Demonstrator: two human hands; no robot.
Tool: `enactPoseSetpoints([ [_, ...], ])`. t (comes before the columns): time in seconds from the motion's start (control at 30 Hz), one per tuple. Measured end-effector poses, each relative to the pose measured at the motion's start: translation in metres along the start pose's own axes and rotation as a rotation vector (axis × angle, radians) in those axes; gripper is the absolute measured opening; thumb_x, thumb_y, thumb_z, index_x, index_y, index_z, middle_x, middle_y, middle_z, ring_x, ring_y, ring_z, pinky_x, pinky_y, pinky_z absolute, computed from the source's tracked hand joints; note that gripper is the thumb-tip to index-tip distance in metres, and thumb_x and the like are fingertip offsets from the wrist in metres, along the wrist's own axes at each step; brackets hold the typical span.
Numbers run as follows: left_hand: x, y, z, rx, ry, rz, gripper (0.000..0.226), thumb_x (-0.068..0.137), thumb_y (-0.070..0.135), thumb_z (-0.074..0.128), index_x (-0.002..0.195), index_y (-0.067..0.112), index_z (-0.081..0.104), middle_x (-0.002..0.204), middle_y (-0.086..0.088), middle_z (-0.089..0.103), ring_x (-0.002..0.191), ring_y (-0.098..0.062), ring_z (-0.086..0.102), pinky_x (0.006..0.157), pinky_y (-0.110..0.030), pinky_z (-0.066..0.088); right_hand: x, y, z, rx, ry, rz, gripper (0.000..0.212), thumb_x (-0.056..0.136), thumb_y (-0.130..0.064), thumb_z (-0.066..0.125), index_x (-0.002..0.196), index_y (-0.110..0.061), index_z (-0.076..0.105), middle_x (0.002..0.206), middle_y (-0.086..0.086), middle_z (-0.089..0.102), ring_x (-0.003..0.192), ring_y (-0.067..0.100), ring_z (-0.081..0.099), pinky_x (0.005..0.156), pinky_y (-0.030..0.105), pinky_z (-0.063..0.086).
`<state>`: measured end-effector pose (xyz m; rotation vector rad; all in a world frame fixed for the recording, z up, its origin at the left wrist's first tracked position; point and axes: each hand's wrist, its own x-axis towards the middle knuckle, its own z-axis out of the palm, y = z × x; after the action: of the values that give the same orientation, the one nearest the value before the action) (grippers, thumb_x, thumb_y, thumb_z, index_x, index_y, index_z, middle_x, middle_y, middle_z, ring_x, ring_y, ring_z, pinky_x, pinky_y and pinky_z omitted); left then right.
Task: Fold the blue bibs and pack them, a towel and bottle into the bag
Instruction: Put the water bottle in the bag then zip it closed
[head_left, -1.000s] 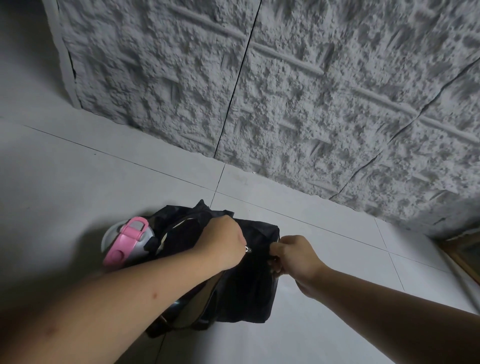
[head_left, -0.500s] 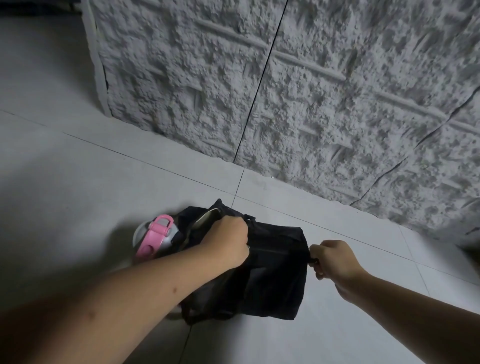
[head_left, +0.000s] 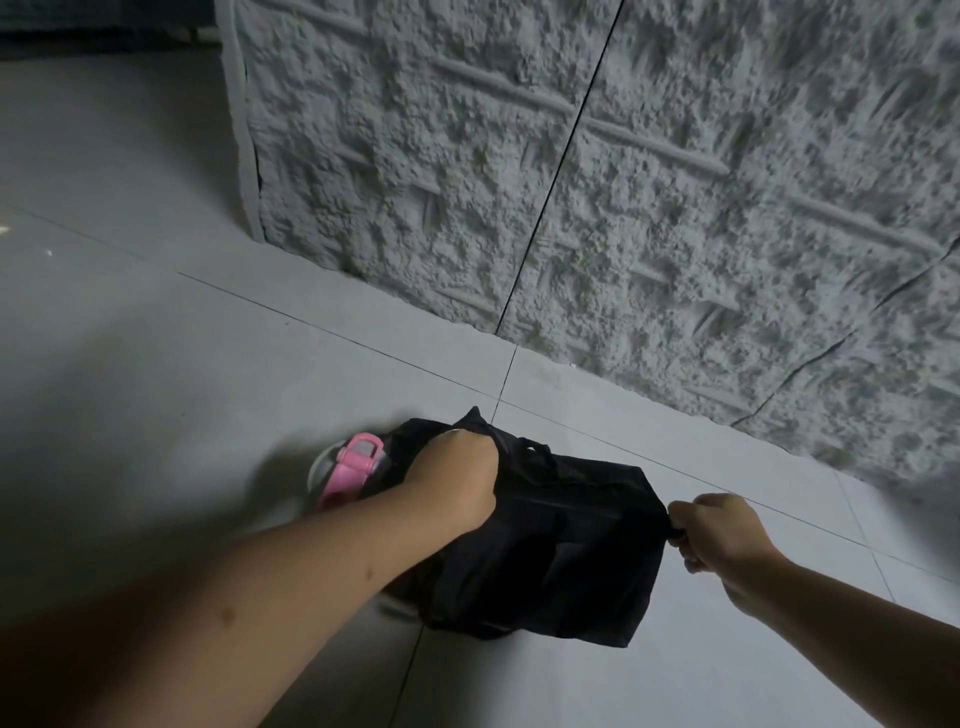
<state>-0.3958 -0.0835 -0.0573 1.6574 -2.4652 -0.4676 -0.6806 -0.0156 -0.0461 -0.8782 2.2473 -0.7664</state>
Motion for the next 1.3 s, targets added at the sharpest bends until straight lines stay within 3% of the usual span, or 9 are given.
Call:
enactPoseSetpoints([
  [0.3,0.006,-0.018,-0.007,0.067,-0.019,-0.055,0.035,0.087,0.008,0.062,0.064,0.015,0.037,0.065,0.000,0.041,0.082,-0.028,0.064,0.062,-0.032,0.041,0.006,-0.002,-0.005,-0.062,0.046,0.048,0.015,0.075,0.002,0.057,0.060,0.001,0.056,0.054,0.016,0.058,0.052,0.027,0.045,0.053,0.033,0.043],
  [0.5,0.012,-0.039,-0.009,0.045,0.007,-0.087,0.030,0.082,0.004,0.059,0.062,0.015,0.040,0.066,0.000,0.042,0.069,-0.026,0.049,0.062,-0.032,0.041,0.009,0.002,-0.014,-0.110,0.014,0.049,0.013,0.079,0.003,0.057,0.066,0.003,0.060,0.058,0.018,0.064,0.052,0.028,0.052,0.053,0.034,0.050],
  [0.63,0.015,-0.050,-0.004,0.040,0.022,-0.083,0.020,0.084,0.006,0.059,0.068,0.016,0.054,0.069,0.001,0.050,0.071,-0.026,0.054,0.063,-0.032,0.044,0.015,0.002,-0.016,-0.145,-0.013,0.013,0.011,0.081,0.007,0.056,0.071,0.007,0.061,0.063,0.023,0.069,0.053,0.031,0.063,0.061,0.042,0.060],
  [0.7,0.016,-0.053,0.000,0.036,0.034,-0.075,0.013,0.084,0.007,0.058,0.082,0.015,0.069,0.083,-0.002,0.065,0.081,-0.028,0.064,0.069,-0.034,0.052,0.017,0.001,-0.011,-0.251,-0.002,-0.020,0.010,0.080,0.005,0.054,0.078,0.007,0.063,0.069,0.023,0.072,0.062,0.034,0.069,0.068,0.046,0.063],
  [0.83,0.016,-0.056,0.003,0.066,0.030,-0.065,0.024,0.086,0.009,0.057,0.098,0.016,0.076,0.101,-0.003,0.072,0.093,-0.028,0.068,0.082,-0.037,0.057,0.003,-0.008,0.012,-0.623,0.061,-0.316,0.029,0.088,-0.020,0.060,0.116,-0.017,0.064,0.117,0.007,0.066,0.105,0.028,0.062,0.084,0.034,0.050],
  [0.93,0.015,-0.056,0.004,0.067,0.038,-0.057,0.023,0.086,0.009,0.057,0.098,0.017,0.076,0.102,-0.003,0.072,0.094,-0.027,0.068,0.083,-0.038,0.057,-0.016,-0.018,0.041,-0.842,-0.065,-0.697,0.050,0.089,-0.052,0.058,0.133,-0.027,0.060,0.130,-0.001,0.062,0.122,0.025,0.055,0.100,0.038,0.046],
  [1.03,0.013,-0.057,0.002,0.029,0.029,-0.073,0.024,0.083,0.008,0.057,0.096,0.016,0.076,0.100,-0.003,0.072,0.092,-0.027,0.068,0.081,-0.038,0.057,-0.029,-0.033,0.085,-1.027,-0.227,-0.789,0.066,0.091,-0.063,0.055,0.146,-0.028,0.049,0.139,-0.002,0.057,0.131,0.024,0.049,0.109,0.042,0.039],
  [1.17,0.011,-0.055,0.000,-0.028,0.021,-0.098,0.019,0.083,0.012,0.062,0.097,0.017,0.074,0.100,-0.002,0.071,0.092,-0.026,0.068,0.081,-0.039,0.059,-0.039,-0.054,0.138,-1.211,-0.251,-0.857,0.048,0.099,-0.049,0.054,0.136,-0.019,0.053,0.132,0.008,0.059,0.124,0.031,0.052,0.103,0.045,0.040],
  [1.3,0.009,-0.054,-0.001,-0.120,0.044,-0.165,0.013,0.082,0.012,0.065,0.090,0.018,0.073,0.093,0.000,0.072,0.084,-0.023,0.068,0.075,-0.037,0.059,-0.035,-0.063,0.148,-1.386,-0.217,-0.911,0.027,0.097,-0.013,0.054,0.124,-0.013,0.057,0.124,0.011,0.064,0.113,0.033,0.061,0.096,0.042,0.041],
])
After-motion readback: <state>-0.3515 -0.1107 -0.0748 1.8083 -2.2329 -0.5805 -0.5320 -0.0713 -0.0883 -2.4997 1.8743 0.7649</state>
